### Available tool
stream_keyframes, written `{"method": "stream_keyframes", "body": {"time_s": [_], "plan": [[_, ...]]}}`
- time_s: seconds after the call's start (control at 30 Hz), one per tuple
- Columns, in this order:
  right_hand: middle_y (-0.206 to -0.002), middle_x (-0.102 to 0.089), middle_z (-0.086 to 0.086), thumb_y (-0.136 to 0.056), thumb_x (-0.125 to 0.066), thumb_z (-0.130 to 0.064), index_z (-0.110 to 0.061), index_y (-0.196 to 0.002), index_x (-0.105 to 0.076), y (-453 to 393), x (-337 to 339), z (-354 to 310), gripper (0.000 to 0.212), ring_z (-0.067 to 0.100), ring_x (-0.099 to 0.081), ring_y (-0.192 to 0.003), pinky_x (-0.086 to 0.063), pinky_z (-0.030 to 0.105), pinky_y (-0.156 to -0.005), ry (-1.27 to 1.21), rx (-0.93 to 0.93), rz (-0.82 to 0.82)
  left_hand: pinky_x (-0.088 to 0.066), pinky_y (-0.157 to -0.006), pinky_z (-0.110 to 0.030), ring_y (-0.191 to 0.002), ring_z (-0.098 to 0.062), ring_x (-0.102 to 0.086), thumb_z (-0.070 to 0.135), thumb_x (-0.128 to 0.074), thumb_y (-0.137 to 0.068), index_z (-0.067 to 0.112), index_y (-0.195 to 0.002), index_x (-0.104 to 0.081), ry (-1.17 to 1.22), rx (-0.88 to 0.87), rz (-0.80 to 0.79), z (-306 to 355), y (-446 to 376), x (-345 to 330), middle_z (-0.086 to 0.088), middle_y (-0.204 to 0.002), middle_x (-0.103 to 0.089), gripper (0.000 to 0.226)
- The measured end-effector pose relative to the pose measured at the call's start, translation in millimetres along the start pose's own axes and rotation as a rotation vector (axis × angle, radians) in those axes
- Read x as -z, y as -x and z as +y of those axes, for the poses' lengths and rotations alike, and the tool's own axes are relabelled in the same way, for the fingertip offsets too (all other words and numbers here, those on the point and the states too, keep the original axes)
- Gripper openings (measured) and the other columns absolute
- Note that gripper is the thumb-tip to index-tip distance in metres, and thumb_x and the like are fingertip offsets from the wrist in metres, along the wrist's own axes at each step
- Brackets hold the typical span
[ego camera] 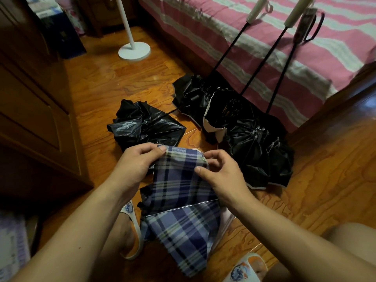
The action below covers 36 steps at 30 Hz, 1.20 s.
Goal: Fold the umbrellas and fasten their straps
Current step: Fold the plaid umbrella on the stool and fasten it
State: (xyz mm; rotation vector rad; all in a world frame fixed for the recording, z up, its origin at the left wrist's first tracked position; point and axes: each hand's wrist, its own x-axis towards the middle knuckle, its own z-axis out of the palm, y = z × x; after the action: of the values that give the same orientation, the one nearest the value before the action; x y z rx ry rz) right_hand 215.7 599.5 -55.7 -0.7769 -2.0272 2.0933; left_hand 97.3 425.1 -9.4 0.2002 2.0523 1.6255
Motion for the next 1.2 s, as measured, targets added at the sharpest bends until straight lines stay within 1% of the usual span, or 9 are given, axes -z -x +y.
{"method": "stream_keyframes", "body": {"time_s": [0.17, 0.27, 0.4, 0.53, 0.7, 0.8, 0.9, 1.03, 1.2], "plan": [[-0.099, -0.07, -0.006, -0.088, -0.078, -0.021, -0.022, -0.107, -0.067, 1, -3, 2, 0.022, 0.004, -0.064, -0.092, -0.049, 0.01, -0.073, 0.273, 0.112, 0.024, -0.045, -0.059, -0.007, -0.069, 0.003, -0.064, 0.021, -0.063, -0.099, 0.015, -0.072, -0.069, 0.006, -0.013, 0.016, 0, 1, 1, 0.008, -0.074, -0.069, 0.028], [-0.097, -0.071, -0.008, -0.09, -0.076, -0.025, -0.023, -0.107, -0.07, 2, -3, 3, 0.018, 0.003, -0.064, -0.09, -0.051, 0.017, -0.076, 0.351, 0.163, 0.016, -0.045, -0.058, -0.007, -0.068, 0.002, -0.063, 0.021, -0.064, -0.098, 0.015, -0.072, -0.069, 0.014, -0.007, 0.021, 1, 1, 2, 0.008, -0.073, -0.069, 0.027], [-0.102, -0.068, -0.01, -0.087, -0.078, -0.025, -0.027, -0.109, -0.061, 4, 0, 3, 0.028, -0.001, -0.064, -0.095, -0.054, 0.016, -0.076, 0.271, 0.169, 0.074, -0.045, -0.059, -0.009, -0.067, 0.002, -0.063, 0.019, -0.062, -0.099, 0.014, -0.073, -0.068, 0.028, -0.001, 0.023, 2, 3, 1, 0.009, -0.071, -0.068, 0.027], [-0.102, -0.07, -0.009, -0.089, -0.077, -0.018, -0.023, -0.109, -0.066, 6, -4, 2, 0.024, -0.002, -0.064, -0.096, -0.052, 0.013, -0.079, 0.232, 0.189, 0.032, -0.043, -0.07, -0.022, -0.07, 0.001, -0.062, 0.02, -0.062, -0.099, 0.013, -0.075, -0.068, 0.03, 0.01, 0.01, 5, 4, 0, 0.008, -0.073, -0.067, 0.026], [-0.088, -0.072, -0.01, -0.091, -0.075, -0.02, -0.023, -0.093, -0.076, 2, -3, 3, 0.004, 0.004, -0.066, -0.086, -0.054, 0.022, -0.077, 0.301, 0.21, 0.019, -0.043, -0.072, -0.023, -0.073, 0.001, -0.064, 0.02, -0.063, -0.098, 0.011, -0.079, -0.07, 0.028, 0.011, 0.022, 6, 5, 2, 0.007, -0.076, -0.07, 0.023], [-0.083, -0.07, -0.013, -0.089, -0.077, -0.022, -0.026, -0.086, -0.078, -2, 1, 4, 0.005, 0.006, -0.065, -0.085, -0.054, 0.031, -0.079, 0.352, 0.251, 0.081, -0.044, -0.068, -0.017, -0.073, 0.002, -0.064, 0.02, -0.064, -0.098, 0.007, -0.082, -0.072, 0.02, 0.005, 0.037, 6, 6, 3, 0.008, -0.079, -0.071, 0.022], [-0.084, -0.068, -0.01, -0.09, -0.076, -0.02, -0.022, -0.088, -0.079, -3, 3, 3, 0.004, 0.007, -0.063, -0.084, -0.052, 0.032, -0.079, 0.385, 0.271, 0.036, -0.043, -0.076, -0.024, -0.078, -0.001, -0.066, 0.022, -0.064, -0.097, 0.004, -0.088, -0.073, 0.033, 0.02, 0.035, 6, 8, 3, 0.004, -0.085, -0.073, 0.022], [-0.097, -0.071, -0.008, -0.094, -0.071, -0.013, -0.021, -0.102, -0.071, 5, 3, -9, 0.011, 0.001, -0.065, -0.091, -0.051, 0.014, -0.077, 0.244, 0.201, -0.126, -0.042, -0.08, -0.028, -0.078, -0.003, -0.065, 0.023, -0.063, -0.098, 0.02, -0.069, -0.072, 0.04, 0.016, -0.034, 8, 11, 2, 0.005, -0.081, -0.07, 0.03], [-0.096, -0.075, -0.006, -0.093, -0.071, -0.008, -0.025, -0.109, -0.066, 7, 6, -12, 0.024, 0.0, -0.071, -0.092, -0.055, 0.015, -0.071, 0.015, 0.093, -0.117, -0.041, -0.079, -0.026, -0.079, -0.001, -0.064, 0.021, -0.063, -0.098, 0.024, -0.065, -0.075, 0.041, -0.001, -0.043, 8, 11, 3, 0.009, -0.08, -0.07, 0.035]]}}
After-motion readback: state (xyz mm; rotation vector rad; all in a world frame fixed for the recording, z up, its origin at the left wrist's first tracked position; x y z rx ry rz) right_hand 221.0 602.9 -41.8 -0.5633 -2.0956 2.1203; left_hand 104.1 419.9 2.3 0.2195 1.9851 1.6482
